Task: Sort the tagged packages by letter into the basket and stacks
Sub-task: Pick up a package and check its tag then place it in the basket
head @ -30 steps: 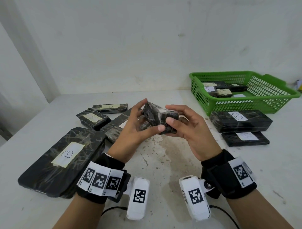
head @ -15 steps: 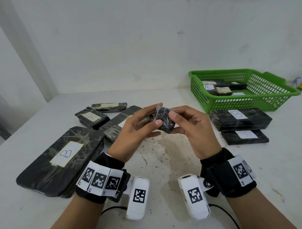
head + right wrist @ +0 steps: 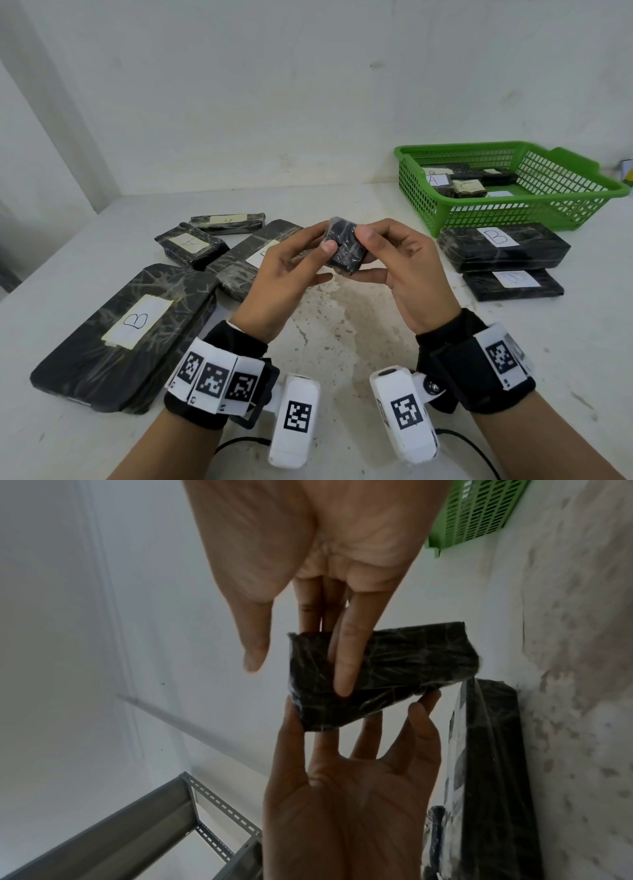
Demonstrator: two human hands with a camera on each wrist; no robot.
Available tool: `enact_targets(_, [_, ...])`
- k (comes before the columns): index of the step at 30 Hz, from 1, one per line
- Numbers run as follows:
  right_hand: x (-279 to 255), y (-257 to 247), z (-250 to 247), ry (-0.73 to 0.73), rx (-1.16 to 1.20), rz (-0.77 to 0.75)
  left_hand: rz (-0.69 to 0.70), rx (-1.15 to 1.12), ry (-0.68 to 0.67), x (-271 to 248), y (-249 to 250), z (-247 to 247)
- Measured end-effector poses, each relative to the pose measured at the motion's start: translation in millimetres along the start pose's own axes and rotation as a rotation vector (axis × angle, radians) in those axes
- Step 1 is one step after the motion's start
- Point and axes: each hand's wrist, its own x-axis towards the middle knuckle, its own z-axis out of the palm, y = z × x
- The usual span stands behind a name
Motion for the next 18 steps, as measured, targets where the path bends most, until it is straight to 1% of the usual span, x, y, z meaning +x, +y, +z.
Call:
enact_targets(6, [-0.8, 1.9, 2.0, 0.003, 0.023, -0.029, 0.018, -0.051, -0.015, -0.5, 2.6, -1.8])
enact_targets(11, [-2.5, 3.8, 4.5, -0.014, 0.006, -0.021, 0.028, -0.052, 0.040, 0.5, 4.3, -3.7])
enact_targets(14, [-2.9, 2.5, 4.5, -0.046, -0.013, -0.018, 0.020, -0.075, 0.046, 0.2, 4.5, -1.7])
enact_targets(18, [-3.1, 7.9, 5.0, -0.038, -0.055, -0.037, 0.016, -0.086, 0.039, -0.1, 7.5, -2.6])
